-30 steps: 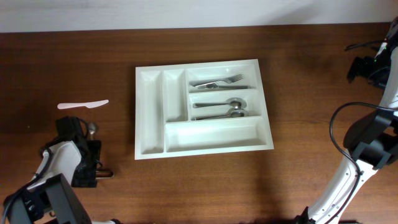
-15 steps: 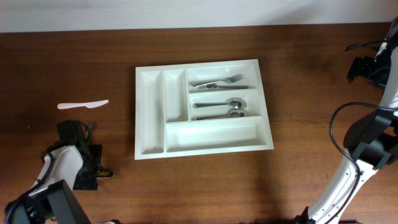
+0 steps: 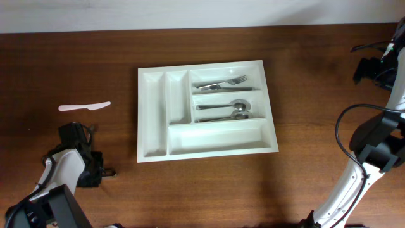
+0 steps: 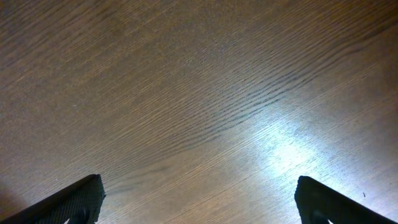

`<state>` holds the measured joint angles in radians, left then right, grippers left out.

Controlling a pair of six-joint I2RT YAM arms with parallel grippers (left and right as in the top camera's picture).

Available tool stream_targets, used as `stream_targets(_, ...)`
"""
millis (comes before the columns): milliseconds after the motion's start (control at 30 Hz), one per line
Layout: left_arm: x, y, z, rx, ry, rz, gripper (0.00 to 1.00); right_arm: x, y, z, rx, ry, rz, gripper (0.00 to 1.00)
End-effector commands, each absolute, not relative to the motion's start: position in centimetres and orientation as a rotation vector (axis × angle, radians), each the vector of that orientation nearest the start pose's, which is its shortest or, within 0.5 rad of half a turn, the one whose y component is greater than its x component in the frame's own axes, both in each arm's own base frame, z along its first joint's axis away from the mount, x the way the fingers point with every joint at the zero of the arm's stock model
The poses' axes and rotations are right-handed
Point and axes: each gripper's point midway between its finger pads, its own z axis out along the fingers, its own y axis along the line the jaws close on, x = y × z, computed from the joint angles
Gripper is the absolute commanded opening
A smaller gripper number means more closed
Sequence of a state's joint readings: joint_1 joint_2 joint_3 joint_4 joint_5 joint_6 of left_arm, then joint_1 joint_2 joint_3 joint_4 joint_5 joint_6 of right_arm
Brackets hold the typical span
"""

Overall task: Pack container
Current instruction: 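Close the left gripper on the long metal tongs, then carry the tongs with the left gripper over the tray's bottom compartment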

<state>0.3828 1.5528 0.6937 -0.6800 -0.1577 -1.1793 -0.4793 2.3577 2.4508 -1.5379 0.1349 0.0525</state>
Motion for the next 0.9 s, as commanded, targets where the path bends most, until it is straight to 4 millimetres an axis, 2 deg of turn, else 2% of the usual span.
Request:
stream_targets(0, 12.2, 6.6, -5.4, -2.338, 2.397, 0.321, 0.13, 40.9, -24.5, 13.7, 0.833, 2.928, -0.263, 0.99)
stream_targets(33, 12.2, 6.6, -5.4, -2.333, 2.407, 0.317, 0.05, 40.9, -24.5, 13.7, 0.833, 2.928, -0.263, 0.99)
stream_targets(67, 12.2, 6.5, -5.4, -2.326, 2.419, 0.310, 0.02, 40.9, -24.5, 13.7, 0.833, 2.928, -0.263, 0.99)
stream_targets(233, 12.0, 6.1, -5.0, -2.333, 2.445, 0.294, 0.02, 40.9, -24.5, 13.7, 0.833, 2.928, -0.263, 0.99)
stream_targets(367, 12.4, 6.6, -2.9, -2.311, 2.427, 0.306, 0.02, 40.9, -24.5, 13.7, 0.833, 2.928, -0.263, 0.99)
stream_targets(467, 13.4, 8.0, 0.0, -2.222, 2.386, 0.332, 0.02, 40.9, -24.5, 13.7, 0.833, 2.928, -0.263, 0.99)
stream_targets(633, 16.5, 10.4, 7.1, -1.951, 2.271, 0.254, 0.02, 40.9, -24.5, 13.7, 0.833, 2.928, -0.263, 0.99)
stream_targets(667, 17.3, 10.7, 8.9, -1.913, 2.211, 0.212, 0.02, 40.9, -24.5, 13.7, 0.833, 2.928, -0.263, 0.99)
stream_targets(867, 18.9, 11.4, 15.1, -1.790, 1.989, 0.071, 0.02, 40.9, -24.5, 13.7, 0.833, 2.928, -0.263, 0.99)
